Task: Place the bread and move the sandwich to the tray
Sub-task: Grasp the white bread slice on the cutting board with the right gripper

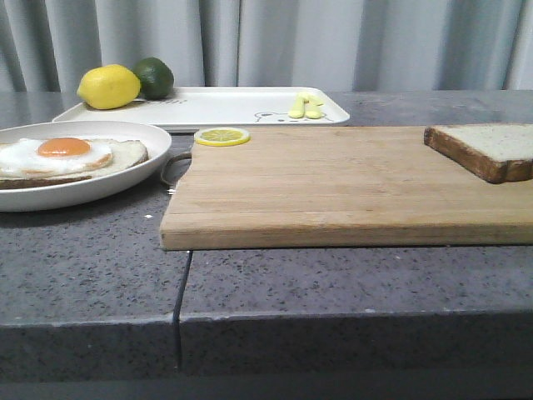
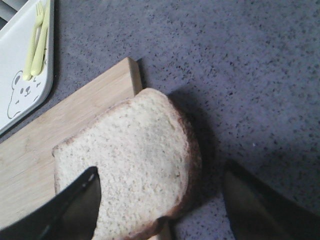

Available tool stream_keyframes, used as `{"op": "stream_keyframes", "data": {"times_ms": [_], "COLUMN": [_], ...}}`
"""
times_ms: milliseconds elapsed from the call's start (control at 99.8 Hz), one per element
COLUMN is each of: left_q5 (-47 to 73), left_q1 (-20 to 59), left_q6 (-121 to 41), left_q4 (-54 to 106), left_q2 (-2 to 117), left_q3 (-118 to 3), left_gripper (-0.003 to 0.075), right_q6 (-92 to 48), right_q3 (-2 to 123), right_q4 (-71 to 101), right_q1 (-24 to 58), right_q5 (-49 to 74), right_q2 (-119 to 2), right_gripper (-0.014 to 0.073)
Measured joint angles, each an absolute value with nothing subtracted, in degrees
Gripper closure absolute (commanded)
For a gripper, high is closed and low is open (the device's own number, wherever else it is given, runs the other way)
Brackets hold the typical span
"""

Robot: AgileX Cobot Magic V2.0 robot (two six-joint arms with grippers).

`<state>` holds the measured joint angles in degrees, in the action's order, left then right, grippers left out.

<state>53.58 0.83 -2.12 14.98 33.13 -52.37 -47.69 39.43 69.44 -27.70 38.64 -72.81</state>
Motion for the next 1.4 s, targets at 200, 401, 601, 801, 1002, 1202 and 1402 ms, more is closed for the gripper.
{"op": "stream_keyframes", "data": {"times_ms": [200,401,601,801,1002,1202,1402], "left_q5": [53.6,53.6,53.6,53.6,53.6,53.6,53.6], "left_q1": [0.8,0.8,0.8,0.8,0.8,0.8,0.8], "left_q6": [-2.1,-2.1,-2.1,-2.1,-2.1,-2.1,-2.1], "left_q4": [15.0,15.0,15.0,15.0,15.0,15.0,15.0], "left_q2": [33.1,33.1,33.1,33.1,33.1,33.1,33.1], "left_q3": [-52.4,-52.4,-52.4,-52.4,-52.4,-52.4,-52.4], "left_gripper": [0.0185,0.0185,0.0185,0.0185,0.0185,0.0185,0.0185], "right_q6": [-49.7,-51.5,-53.6,-55.3,-56.1,-57.1,-58.1], "right_q3": [39.4,39.4,39.4,39.4,39.4,39.6,40.0], "right_q4": [72.2,74.3,75.9,78.3,79.1,80.9,82.4], "right_q1": [-27.8,-27.8,-27.8,-27.8,-27.8,-27.2,-26.1], "right_q5": [38.0,37.9,37.9,39.0,40.5,41.9,43.8], "right_q2": [-75.4,-78.2,-80.6,-82.3,-83.9,-85.5,-86.9], "right_gripper": [0.0076,0.0076,0.0076,0.0076,0.0076,0.0076,0.0076]}}
